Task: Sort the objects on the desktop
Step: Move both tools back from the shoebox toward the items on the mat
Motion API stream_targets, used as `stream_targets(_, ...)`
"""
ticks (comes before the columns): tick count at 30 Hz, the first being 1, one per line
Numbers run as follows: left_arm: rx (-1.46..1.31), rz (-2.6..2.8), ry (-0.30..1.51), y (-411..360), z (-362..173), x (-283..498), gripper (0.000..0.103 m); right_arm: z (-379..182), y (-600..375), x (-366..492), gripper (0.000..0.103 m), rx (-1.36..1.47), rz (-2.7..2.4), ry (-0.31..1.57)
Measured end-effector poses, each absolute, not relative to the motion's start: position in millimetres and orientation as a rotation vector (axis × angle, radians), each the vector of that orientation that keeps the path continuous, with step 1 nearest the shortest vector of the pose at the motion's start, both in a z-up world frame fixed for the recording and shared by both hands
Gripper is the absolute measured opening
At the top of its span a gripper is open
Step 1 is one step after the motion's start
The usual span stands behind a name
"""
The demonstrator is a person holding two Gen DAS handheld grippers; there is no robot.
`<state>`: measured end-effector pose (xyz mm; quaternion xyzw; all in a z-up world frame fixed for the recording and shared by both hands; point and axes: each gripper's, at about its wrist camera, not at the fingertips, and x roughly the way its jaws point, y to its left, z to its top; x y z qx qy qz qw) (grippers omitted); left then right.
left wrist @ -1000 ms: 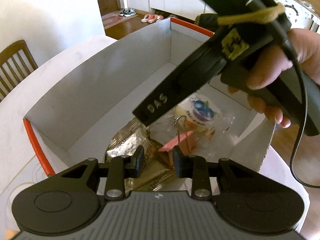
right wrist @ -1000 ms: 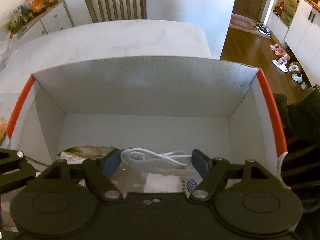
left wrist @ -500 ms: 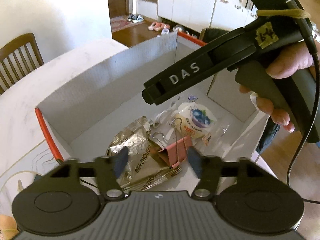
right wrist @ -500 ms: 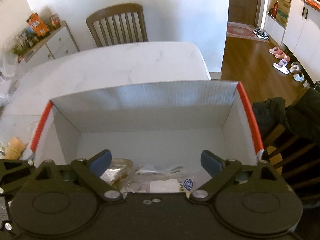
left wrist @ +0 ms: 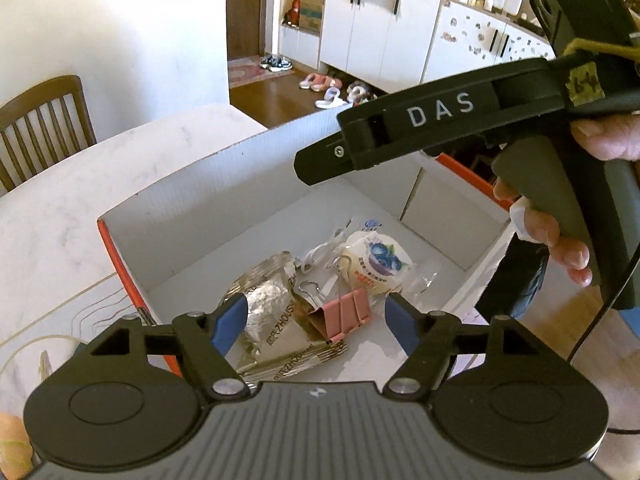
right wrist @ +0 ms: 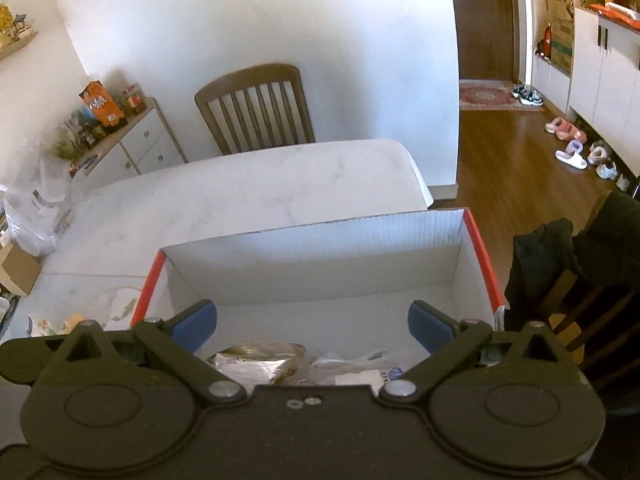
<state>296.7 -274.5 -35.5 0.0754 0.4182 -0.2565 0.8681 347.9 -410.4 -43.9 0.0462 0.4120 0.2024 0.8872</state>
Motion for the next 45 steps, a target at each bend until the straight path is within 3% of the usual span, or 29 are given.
stream_targets(13,0.095,-0.537,0.768,-248.6,-11.0,270.9,0.092,-20.1,-406.8,323.4,0.103,0.152,0.433,0.783)
stream_targets(21,0.052,-0.515,0.701,-213.7,3.9,252.1,0.093,-6.1,-386.7,301.7,0.103,0.146,0.449,0.728)
stream_targets(24,0.049,-0.507,0.677,-196.4,8.9,244.9,0.099,-1.7,-374.8,291.7,0.103,0.128,0.453,0.707)
stream_targets(45,0.002,-0.388,0.666,-47.1,0.0,190.6,0.103,-3.6,-259.1,230.3,0.103,0.061,0.489,0.699)
